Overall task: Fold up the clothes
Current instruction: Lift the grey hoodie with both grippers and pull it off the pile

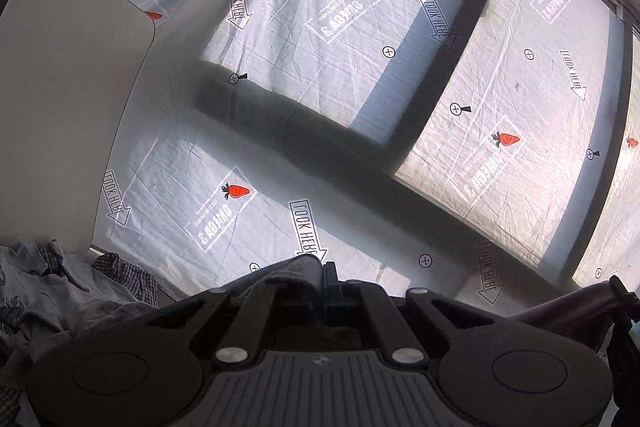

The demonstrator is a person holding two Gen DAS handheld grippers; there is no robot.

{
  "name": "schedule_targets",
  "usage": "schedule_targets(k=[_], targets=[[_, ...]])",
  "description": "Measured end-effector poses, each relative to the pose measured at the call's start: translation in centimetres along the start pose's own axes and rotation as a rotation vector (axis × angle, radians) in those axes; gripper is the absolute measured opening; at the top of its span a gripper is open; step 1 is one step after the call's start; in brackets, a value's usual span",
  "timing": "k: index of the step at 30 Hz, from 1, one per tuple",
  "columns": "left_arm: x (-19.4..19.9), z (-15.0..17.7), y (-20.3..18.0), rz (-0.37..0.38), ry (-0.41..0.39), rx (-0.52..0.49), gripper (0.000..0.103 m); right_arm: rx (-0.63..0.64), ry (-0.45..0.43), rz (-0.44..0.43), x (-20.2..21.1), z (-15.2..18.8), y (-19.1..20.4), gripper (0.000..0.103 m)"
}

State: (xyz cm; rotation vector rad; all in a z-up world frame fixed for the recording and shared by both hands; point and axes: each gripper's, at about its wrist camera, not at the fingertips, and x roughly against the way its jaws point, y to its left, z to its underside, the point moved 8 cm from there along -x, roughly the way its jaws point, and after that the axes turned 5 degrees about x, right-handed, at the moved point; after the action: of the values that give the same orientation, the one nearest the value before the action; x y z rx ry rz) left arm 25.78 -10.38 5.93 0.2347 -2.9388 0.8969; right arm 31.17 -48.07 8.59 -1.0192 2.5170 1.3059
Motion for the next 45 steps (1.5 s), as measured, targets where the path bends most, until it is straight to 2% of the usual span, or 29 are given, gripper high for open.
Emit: schedule_targets(k=[3,7,13,18,21,23,26,30,36,38,41,43,45], targets=[[2.2,0.9,-4.1,0.085,-0.009,0.009,0.003,0.120,-0.067,-0.021,3.5,-5.2,3.0,0.007],[4.8,2.5,-9.3,0.203,0.017,0.053,0.003,0.289,-0.150,-0.040,7.5,-11.2,7.2,0.007],[9.0,4.0,-17.1,0.395,0.067,0.093,0.003,0.495,-0.282,-0.076,10.7,-18.5,13.2,0.007],[11.0,4.4,-20.7,0.523,0.107,0.130,0.004,0.570,-0.350,-0.101,10.4,-22.1,15.4,0.007],[11.0,5.9,-21.5,0.529,0.119,0.088,0.004,0.599,-0.355,-0.108,9.4,-22.3,14.9,0.007],[9.8,7.5,-21.1,0.490,0.163,0.079,0.004,0.583,-0.325,-0.096,8.3,-21.4,13.1,0.007],[7.0,10.4,-19.2,0.406,0.262,0.098,0.004,0.554,-0.244,-0.020,5.8,-18.8,8.5,0.007],[2.1,14.1,-15.5,0.271,0.352,0.085,0.004,0.495,-0.114,0.090,1.6,-15.0,1.3,0.007],[-8.3,17.7,-8.8,0.064,0.436,0.114,0.004,0.456,0.083,0.229,-7.2,-8.5,-10.4,0.007],[-12.5,19.4,-6.1,-0.017,0.461,0.098,0.004,0.461,0.147,0.277,-9.8,-5.5,-14.5,0.007],[-18.3,23.1,-1.7,-0.116,0.532,0.079,0.004,0.514,0.261,0.405,-12.9,0.3,-21.6,0.007],[-22.0,26.2,1.6,-0.193,0.587,0.039,0.004,0.531,0.371,0.480,-14.3,4.0,-26.8,0.008],[-24.9,29.1,4.3,-0.261,0.649,-0.006,0.004,0.530,0.544,0.595,-14.9,8.4,-33.4,0.015]])
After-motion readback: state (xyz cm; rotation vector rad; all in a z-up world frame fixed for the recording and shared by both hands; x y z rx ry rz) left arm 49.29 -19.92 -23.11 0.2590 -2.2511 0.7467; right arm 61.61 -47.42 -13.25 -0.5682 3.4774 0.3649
